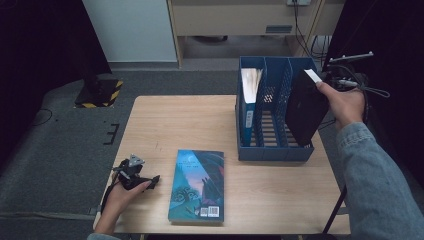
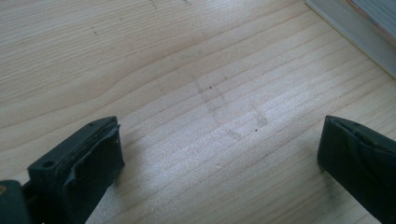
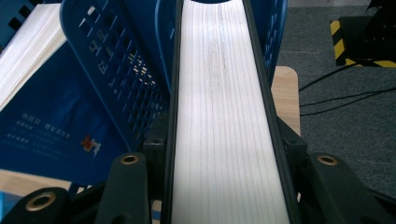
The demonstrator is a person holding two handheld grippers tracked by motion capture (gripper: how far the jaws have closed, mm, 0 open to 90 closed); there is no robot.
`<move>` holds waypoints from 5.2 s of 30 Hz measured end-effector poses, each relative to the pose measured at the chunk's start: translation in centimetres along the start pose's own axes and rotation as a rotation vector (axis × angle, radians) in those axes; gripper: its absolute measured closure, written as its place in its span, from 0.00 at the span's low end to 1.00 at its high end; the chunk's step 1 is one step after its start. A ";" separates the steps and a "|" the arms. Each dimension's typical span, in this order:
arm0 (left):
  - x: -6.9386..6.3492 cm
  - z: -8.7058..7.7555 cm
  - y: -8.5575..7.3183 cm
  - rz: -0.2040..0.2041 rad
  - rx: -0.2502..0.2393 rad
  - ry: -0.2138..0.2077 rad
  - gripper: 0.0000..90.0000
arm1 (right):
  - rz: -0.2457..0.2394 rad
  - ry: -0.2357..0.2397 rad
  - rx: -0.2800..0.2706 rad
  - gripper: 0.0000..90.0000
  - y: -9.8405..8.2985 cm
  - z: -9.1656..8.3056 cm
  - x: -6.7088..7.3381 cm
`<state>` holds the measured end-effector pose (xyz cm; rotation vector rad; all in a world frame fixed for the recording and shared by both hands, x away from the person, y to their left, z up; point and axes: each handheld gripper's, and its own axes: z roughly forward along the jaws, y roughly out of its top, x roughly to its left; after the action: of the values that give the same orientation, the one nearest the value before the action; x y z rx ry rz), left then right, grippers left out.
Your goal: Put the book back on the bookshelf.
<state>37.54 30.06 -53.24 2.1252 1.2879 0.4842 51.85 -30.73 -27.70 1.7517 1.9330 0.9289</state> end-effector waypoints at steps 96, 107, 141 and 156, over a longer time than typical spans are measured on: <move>-0.2 0.0 0.0 0.000 0.000 -0.005 0.00 | -0.013 0.008 -0.010 0.37 -5.8 6.3 0.8; -0.2 0.0 0.0 0.000 0.000 -0.005 0.00 | 0.009 0.018 0.011 0.45 -5.9 6.5 0.5; -0.2 0.0 0.0 0.002 -0.008 -0.003 0.00 | 0.016 -0.087 -0.047 0.59 -3.3 7.0 0.4; -0.2 0.0 -0.1 0.005 -0.006 -0.005 0.00 | -0.008 -0.110 -0.052 0.59 -2.3 9.2 0.6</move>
<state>37.41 29.93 -53.28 2.1244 1.2773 0.4838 56.17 -28.14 -35.78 1.7274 1.8288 0.8537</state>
